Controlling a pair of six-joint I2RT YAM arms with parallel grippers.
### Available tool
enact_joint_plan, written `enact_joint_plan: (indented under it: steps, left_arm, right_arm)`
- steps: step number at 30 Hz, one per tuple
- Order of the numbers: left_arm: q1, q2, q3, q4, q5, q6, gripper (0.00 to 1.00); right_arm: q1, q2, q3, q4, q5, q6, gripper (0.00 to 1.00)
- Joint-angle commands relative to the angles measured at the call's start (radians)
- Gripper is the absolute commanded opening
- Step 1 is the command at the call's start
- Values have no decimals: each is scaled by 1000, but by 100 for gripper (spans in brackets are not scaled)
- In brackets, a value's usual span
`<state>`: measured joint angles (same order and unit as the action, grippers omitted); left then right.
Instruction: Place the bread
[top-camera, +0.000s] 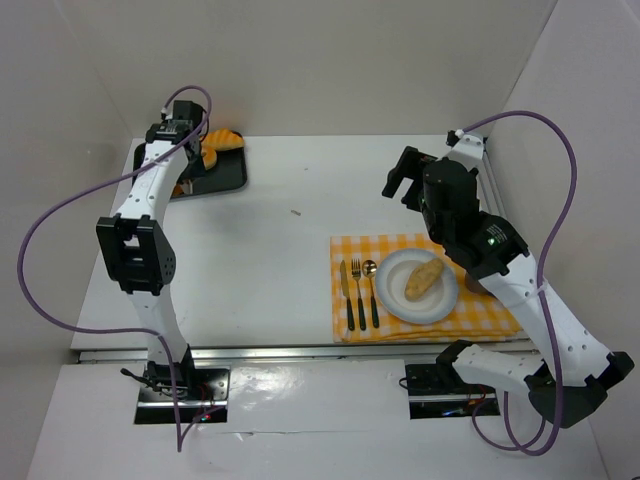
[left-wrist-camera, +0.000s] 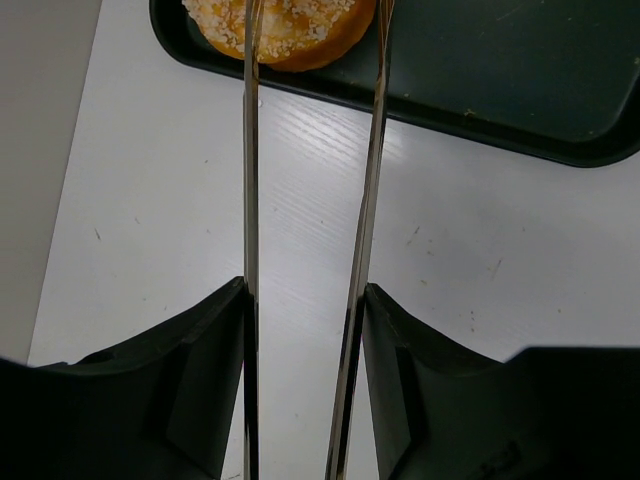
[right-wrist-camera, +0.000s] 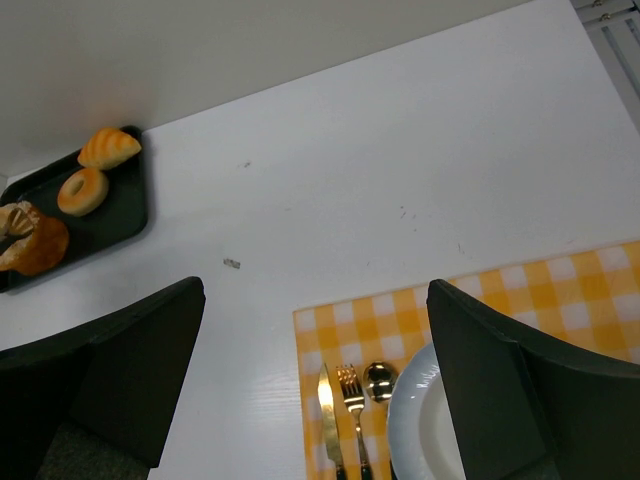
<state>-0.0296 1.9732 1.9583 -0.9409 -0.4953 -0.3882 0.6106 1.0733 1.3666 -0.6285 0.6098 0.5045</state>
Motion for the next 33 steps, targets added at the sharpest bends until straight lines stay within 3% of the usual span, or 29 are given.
enact_joint_plan:
  steps: [1,25,30,33]
  left_arm:
    - [3,39,28,10,-42,28,59]
    - [34,168,133,-53,-18,17,57]
    - [25,181,142,-62,-28,8,42]
    - [25,150,151,-62,-28,8,23]
  right_arm:
    - [-5,-3,-1,61,-2,-4,99]
    - [-5,7,-11,70,-21,-4,99]
    - [-5,16,-11,70,-21,-4,99]
    - [-5,16,-11,70,-30,-4,99]
